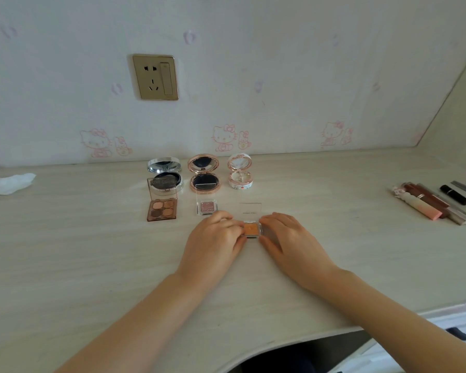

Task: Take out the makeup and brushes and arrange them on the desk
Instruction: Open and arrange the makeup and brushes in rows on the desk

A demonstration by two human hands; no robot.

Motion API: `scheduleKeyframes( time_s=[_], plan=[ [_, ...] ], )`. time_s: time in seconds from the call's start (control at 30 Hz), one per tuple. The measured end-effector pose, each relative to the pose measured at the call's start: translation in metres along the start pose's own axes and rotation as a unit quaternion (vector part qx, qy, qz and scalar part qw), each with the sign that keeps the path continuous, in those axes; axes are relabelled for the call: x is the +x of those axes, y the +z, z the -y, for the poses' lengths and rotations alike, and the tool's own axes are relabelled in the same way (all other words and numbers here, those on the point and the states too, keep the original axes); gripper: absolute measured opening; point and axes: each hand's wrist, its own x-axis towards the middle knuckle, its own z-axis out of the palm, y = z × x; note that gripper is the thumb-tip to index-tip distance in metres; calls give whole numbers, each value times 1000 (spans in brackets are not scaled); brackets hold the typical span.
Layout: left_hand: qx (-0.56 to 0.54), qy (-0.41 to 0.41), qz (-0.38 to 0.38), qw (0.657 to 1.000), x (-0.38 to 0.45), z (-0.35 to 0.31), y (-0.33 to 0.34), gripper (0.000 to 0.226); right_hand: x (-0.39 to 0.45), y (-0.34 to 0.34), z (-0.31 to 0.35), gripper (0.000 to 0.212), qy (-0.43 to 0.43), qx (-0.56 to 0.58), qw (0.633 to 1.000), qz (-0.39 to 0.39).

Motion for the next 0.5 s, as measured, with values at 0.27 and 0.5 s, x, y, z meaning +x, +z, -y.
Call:
scheduleKeyframes(
  time_s=[0.27, 0.5],
  plan=[
    [59, -6, -5, 998, 25, 13, 13, 7, 35, 2, -8, 32, 25, 11, 1000, 10],
    [72, -45, 44, 995, 37, 27, 22, 22, 51, 7, -9, 33, 27, 6, 1000, 8]
  ],
)
